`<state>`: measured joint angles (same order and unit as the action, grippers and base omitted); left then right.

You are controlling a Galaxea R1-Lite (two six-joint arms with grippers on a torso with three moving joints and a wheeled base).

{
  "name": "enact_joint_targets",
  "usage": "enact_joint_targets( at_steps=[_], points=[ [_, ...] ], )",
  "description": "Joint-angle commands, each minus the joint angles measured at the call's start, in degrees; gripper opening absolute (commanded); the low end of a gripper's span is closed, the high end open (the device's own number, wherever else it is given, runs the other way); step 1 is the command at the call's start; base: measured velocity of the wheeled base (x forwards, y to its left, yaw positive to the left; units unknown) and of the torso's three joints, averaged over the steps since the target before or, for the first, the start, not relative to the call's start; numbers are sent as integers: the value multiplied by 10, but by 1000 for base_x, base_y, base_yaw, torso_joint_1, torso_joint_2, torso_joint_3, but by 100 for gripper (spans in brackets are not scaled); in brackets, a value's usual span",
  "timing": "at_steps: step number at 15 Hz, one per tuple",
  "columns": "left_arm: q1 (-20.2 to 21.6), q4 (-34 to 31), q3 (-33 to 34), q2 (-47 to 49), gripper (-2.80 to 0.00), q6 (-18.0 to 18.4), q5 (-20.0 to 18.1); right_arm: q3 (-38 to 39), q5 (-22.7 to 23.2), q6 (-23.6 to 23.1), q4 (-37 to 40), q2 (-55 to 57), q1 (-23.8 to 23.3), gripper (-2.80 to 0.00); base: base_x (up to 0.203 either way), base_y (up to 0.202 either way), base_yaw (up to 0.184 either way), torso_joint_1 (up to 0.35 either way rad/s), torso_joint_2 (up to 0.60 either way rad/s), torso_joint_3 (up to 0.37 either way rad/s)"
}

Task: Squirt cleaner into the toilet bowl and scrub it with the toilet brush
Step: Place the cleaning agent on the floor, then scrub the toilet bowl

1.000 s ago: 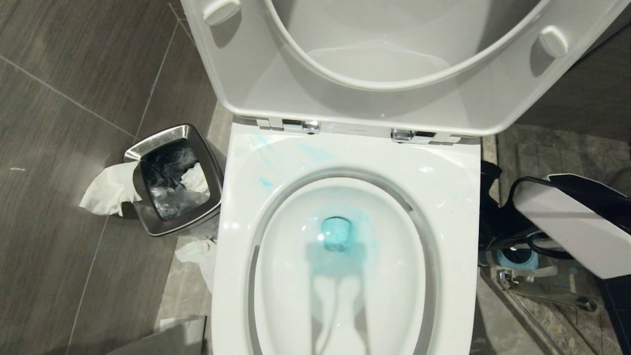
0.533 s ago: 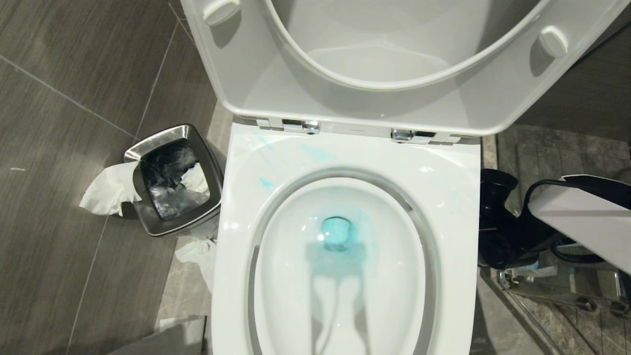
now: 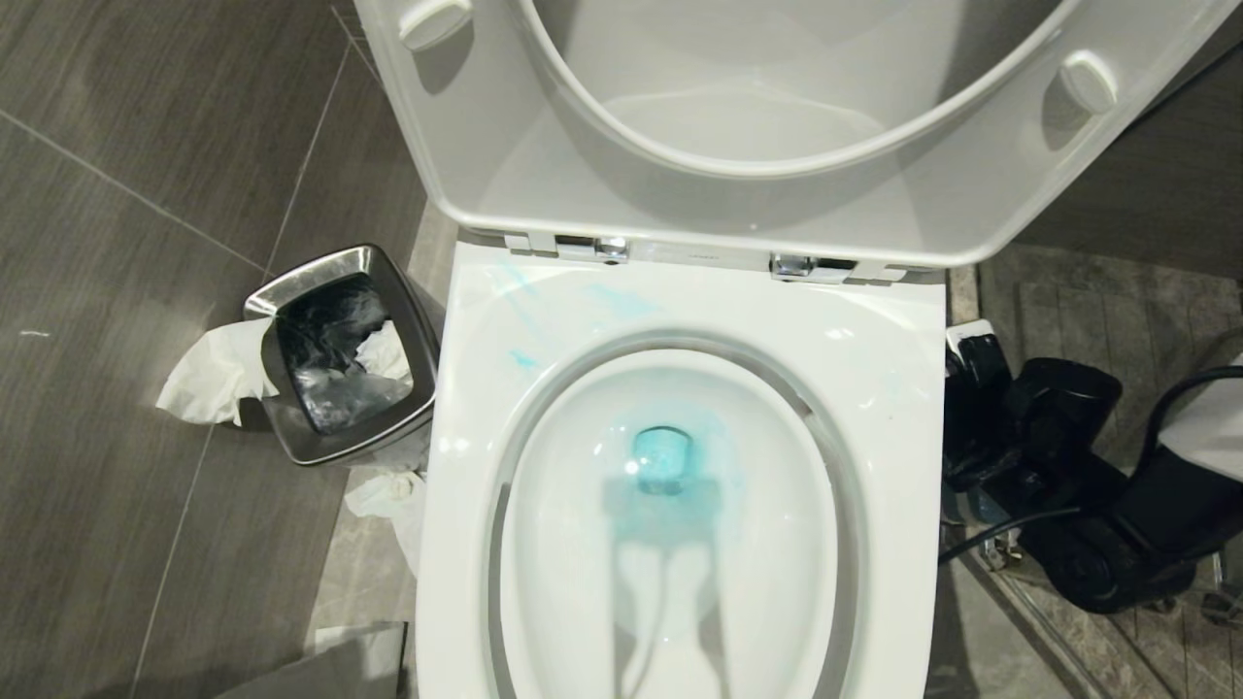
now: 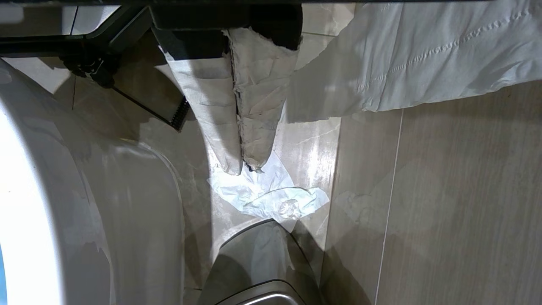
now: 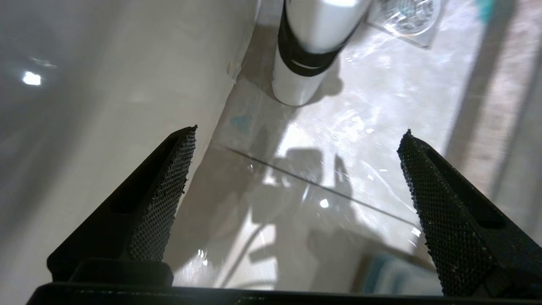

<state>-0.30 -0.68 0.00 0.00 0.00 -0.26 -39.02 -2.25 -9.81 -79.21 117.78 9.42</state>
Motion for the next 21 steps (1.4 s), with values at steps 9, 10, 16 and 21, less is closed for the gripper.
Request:
enact_joint_targets(
  at_steps=[9, 10, 16, 21],
  points=[
    [0, 0, 0, 1, -280, 0, 0, 201, -47, -2, 47, -266, 2, 0, 0, 0, 0, 0, 0, 0],
    [0, 0, 0, 1, -280, 0, 0, 200, -61, -1, 88, -297, 1, 0, 0, 0, 0, 0, 0, 0],
    [0, 0, 0, 1, -280, 0, 0, 66, -110, 0, 502, -472, -63, 0, 0, 0, 0, 0, 0, 0],
    [0, 0, 0, 1, -280, 0, 0, -10, -125, 5, 691, -531, -71, 0, 0, 0, 0, 0, 0, 0]
  ],
)
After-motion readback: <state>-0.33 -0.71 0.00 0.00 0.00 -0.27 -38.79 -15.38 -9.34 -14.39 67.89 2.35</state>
